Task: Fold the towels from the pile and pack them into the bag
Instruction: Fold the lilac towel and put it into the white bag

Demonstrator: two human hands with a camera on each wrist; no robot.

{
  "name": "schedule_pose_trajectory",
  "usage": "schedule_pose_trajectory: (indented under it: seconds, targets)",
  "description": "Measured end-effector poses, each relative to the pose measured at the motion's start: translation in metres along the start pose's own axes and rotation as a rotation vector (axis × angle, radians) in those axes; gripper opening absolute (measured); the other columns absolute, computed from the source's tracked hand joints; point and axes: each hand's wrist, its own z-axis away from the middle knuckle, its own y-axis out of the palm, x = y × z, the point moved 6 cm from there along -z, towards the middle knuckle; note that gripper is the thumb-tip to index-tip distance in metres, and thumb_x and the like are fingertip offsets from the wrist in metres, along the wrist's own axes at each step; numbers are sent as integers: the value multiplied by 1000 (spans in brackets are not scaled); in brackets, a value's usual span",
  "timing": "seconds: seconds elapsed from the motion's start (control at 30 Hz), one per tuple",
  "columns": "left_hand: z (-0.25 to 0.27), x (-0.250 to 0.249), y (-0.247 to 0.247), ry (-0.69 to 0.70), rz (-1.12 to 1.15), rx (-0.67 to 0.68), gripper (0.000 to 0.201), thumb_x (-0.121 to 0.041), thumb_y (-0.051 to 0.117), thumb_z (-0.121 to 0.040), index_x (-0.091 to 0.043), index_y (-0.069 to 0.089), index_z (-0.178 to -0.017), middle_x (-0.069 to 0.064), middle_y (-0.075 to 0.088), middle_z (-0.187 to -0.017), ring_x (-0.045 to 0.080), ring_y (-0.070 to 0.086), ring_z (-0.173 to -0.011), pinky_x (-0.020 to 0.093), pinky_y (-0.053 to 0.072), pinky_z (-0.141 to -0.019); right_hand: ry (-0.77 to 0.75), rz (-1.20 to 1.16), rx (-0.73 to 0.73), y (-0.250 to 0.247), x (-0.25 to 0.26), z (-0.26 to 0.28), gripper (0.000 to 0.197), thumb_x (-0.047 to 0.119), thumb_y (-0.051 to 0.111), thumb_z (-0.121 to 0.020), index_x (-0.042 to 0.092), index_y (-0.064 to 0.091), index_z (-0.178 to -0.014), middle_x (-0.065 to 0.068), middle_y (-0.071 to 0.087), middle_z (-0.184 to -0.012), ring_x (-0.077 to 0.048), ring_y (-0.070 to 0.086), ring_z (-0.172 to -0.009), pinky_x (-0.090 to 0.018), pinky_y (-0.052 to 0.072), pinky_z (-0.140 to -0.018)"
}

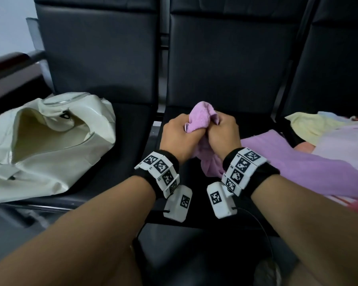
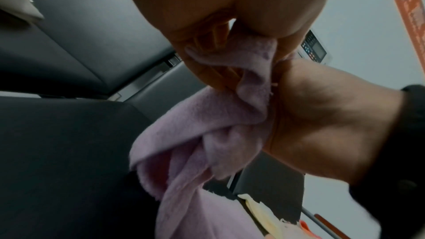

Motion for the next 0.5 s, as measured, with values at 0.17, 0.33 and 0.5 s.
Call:
schedule_pose_trajectory:
  seconds: [0.17,0.33,0.5]
  targets:
    - [-10,8,13,-21,-150,5,21,-39,61,-69,-21,54,-61,-4,60,-61,20,59,-62,36,49,-61,19,59,3,-11,-26,-19,27,16,59,-90,16,57,-63,0,61,-63,-17,57,-64,-36,49,-62]
    - [-32,18,33,-87,-172,-28,22,-39,69,-65,-21,56,-67,-9,58,-59,17,58,-63,35,51,-61,51,19,8,-23,-60,-27,24,15,64,-88,20,59,-66,7,62,-62,-15,60,-65,-36,52,-64]
    - [-39,26,56,-153,-131,94,30,-47,71,-49,-32,61,-73,-12,64,-66,15,65,-70,38,58,-67,69,6,-8,-32,-69,-42,11,14,61,-88,20,69,-85,4,70,-77,-18,68,-78,-37,57,-72]
